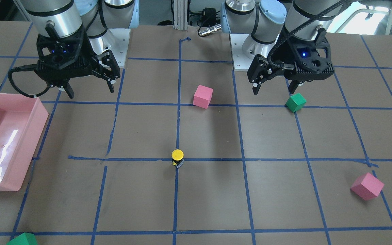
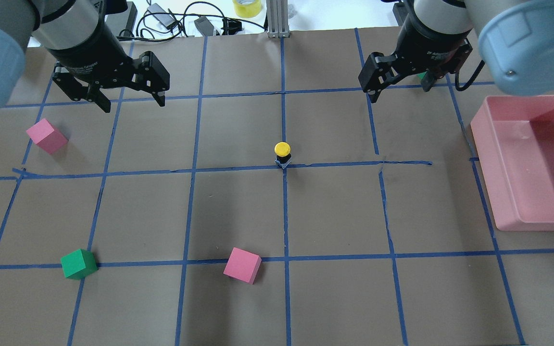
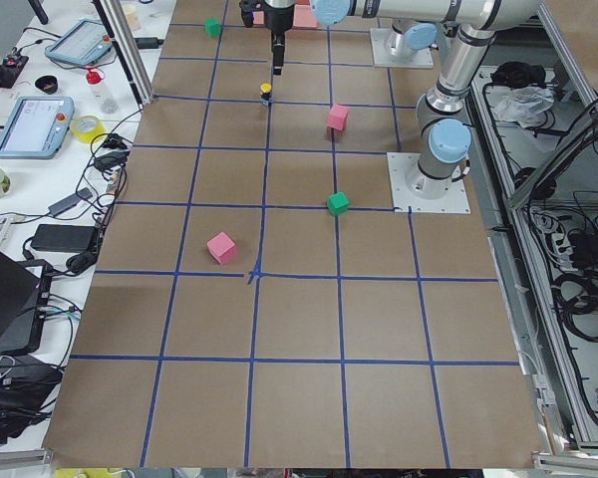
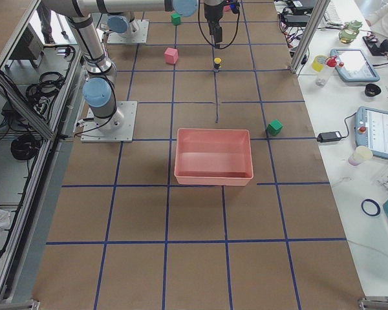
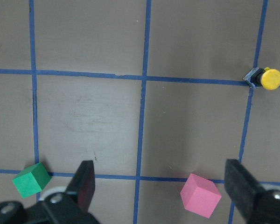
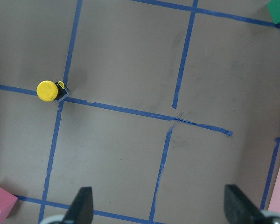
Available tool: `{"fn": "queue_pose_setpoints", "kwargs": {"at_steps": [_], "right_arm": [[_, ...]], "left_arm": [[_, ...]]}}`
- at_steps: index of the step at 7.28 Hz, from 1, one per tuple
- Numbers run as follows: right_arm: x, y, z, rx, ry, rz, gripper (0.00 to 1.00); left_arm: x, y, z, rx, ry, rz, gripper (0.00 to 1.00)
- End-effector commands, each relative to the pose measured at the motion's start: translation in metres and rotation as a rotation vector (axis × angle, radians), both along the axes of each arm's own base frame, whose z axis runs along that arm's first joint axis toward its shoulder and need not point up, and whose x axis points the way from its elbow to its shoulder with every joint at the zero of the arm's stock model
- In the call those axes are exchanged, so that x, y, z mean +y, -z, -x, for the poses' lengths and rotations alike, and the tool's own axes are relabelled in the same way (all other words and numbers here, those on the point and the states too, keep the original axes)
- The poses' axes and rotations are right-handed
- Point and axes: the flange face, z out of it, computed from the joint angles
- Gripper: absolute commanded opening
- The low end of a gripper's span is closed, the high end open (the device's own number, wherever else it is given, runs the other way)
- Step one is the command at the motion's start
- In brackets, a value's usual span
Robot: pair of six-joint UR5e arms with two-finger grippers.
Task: Align button upright
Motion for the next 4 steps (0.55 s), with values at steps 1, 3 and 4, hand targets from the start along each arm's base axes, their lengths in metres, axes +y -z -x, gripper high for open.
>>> {"fn": "queue_pose_setpoints", "kwargs": {"at_steps": [1, 3, 4], "right_arm": [[-0.0005, 0.0011, 0.0015, 0.001, 0.003, -0.004, 1.0], [-0.0004, 0.0013, 0.0014, -0.001, 0.003, -0.006, 1.0], [-0.001, 0.0019, 0.0012, -0.002, 0.002, -0.006, 1.0]], "left_arm": [[-0.0028, 0.0022, 0.0001, 0.001, 0.056, 0.009, 1.0], [-0.0027, 0.003, 0.0001, 0.002, 0.05, 0.007, 1.0], [-0.0021, 0.0015, 0.0008, 0.002, 0.052, 0.01, 1.0]]}}
